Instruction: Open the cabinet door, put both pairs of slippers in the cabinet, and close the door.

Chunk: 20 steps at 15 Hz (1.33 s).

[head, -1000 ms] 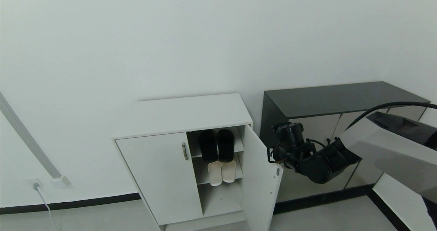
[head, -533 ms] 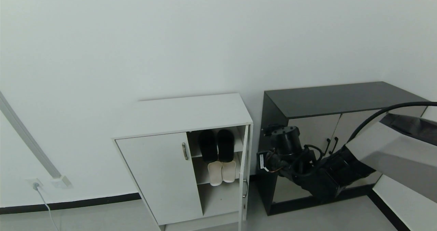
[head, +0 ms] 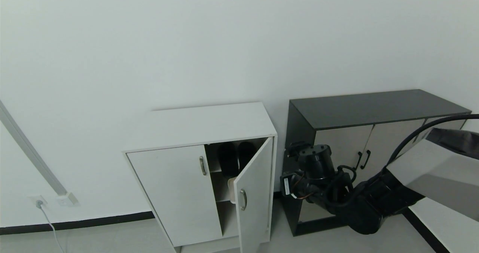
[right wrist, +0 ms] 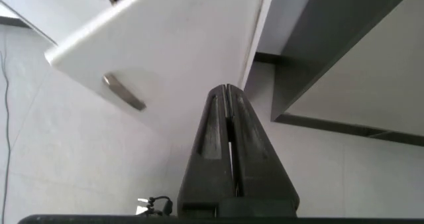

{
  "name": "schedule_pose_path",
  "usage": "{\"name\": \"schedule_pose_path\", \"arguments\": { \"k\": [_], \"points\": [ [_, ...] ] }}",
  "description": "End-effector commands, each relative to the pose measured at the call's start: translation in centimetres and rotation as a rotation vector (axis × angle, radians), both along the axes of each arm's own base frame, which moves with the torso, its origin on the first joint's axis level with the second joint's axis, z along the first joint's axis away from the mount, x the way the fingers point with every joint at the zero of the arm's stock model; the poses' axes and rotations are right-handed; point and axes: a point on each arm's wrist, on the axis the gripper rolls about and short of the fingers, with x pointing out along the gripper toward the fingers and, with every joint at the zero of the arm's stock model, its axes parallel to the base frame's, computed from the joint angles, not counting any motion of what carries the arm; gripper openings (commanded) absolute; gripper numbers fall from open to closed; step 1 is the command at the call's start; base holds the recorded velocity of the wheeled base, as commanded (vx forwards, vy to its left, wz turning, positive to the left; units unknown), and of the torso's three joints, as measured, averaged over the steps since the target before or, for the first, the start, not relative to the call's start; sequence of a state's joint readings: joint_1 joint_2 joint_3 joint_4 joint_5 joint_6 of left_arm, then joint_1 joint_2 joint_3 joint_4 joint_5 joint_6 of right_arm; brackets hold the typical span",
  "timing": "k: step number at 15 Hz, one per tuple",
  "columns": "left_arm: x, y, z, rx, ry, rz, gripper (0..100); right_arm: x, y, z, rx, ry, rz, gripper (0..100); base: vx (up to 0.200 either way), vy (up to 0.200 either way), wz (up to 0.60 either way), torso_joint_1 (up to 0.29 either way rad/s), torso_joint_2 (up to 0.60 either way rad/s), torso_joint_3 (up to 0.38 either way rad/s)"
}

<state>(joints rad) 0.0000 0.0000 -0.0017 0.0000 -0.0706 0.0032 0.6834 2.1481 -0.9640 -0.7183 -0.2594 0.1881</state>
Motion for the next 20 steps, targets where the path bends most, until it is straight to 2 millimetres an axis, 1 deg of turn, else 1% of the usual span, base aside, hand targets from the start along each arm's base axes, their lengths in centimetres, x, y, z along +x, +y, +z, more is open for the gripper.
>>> {"name": "schedule_pose_path", "arguments": {
  "k": [1,5,10,12,14,15,17,20],
  "points": [
    [0.0,0.0,0.0,0.0,0.002,0.0,0,-0.4,-0.2,-0.3,-0.008,0.012,0.005,0,0.0,0.0,0.6,-0.002,0.0,0.002],
    [0.0,0.0,0.0,0.0,0.002,0.0,0,-0.6,-0.2,-0.6,0.005,0.006,0.019,0,0.0,0.0,0.6,0.002,0.0,0.006],
    [0.0,0.0,0.0,-0.002,0.0,0.0,0,-0.7,-0.3,-0.6,0.011,-0.005,0.018,0,0.0,0.0,0.0,0.0,0.0,0.0],
    [0.0,0.0,0.0,-0.002,0.002,0.0,0,-1.0,-0.5,-0.9,0.013,-0.01,0.019,0,0.0,0.0,0.0,0.0,0.0,0.0],
    [0.0,0.0,0.0,-0.002,-0.001,0.0,0,-1.6,-1.0,-1.6,0.007,-0.009,0.033,0,0.0,0.0,0.0,0.0,0.0,0.0],
    [0.0,0.0,0.0,-0.002,0.002,0.0,0,-2.4,-1.7,-2.3,0.002,-0.014,0.076,0,0.0,0.0,0.0,0.0,0.0,0.0],
    [0.0,0.0,0.0,0.0,0.002,0.0,0,-3.3,-2.4,-3.2,-0.006,-0.025,0.094,0,0.0,0.0,0.0,0.0,0.0,0.0],
    [0.0,0.0,0.0,0.0,0.0,0.0,0,-3.9,-2.9,-3.7,-0.019,-0.012,0.096,0,0.2,0.0,0.0,-0.004,0.0,0.004]
  ]
}}
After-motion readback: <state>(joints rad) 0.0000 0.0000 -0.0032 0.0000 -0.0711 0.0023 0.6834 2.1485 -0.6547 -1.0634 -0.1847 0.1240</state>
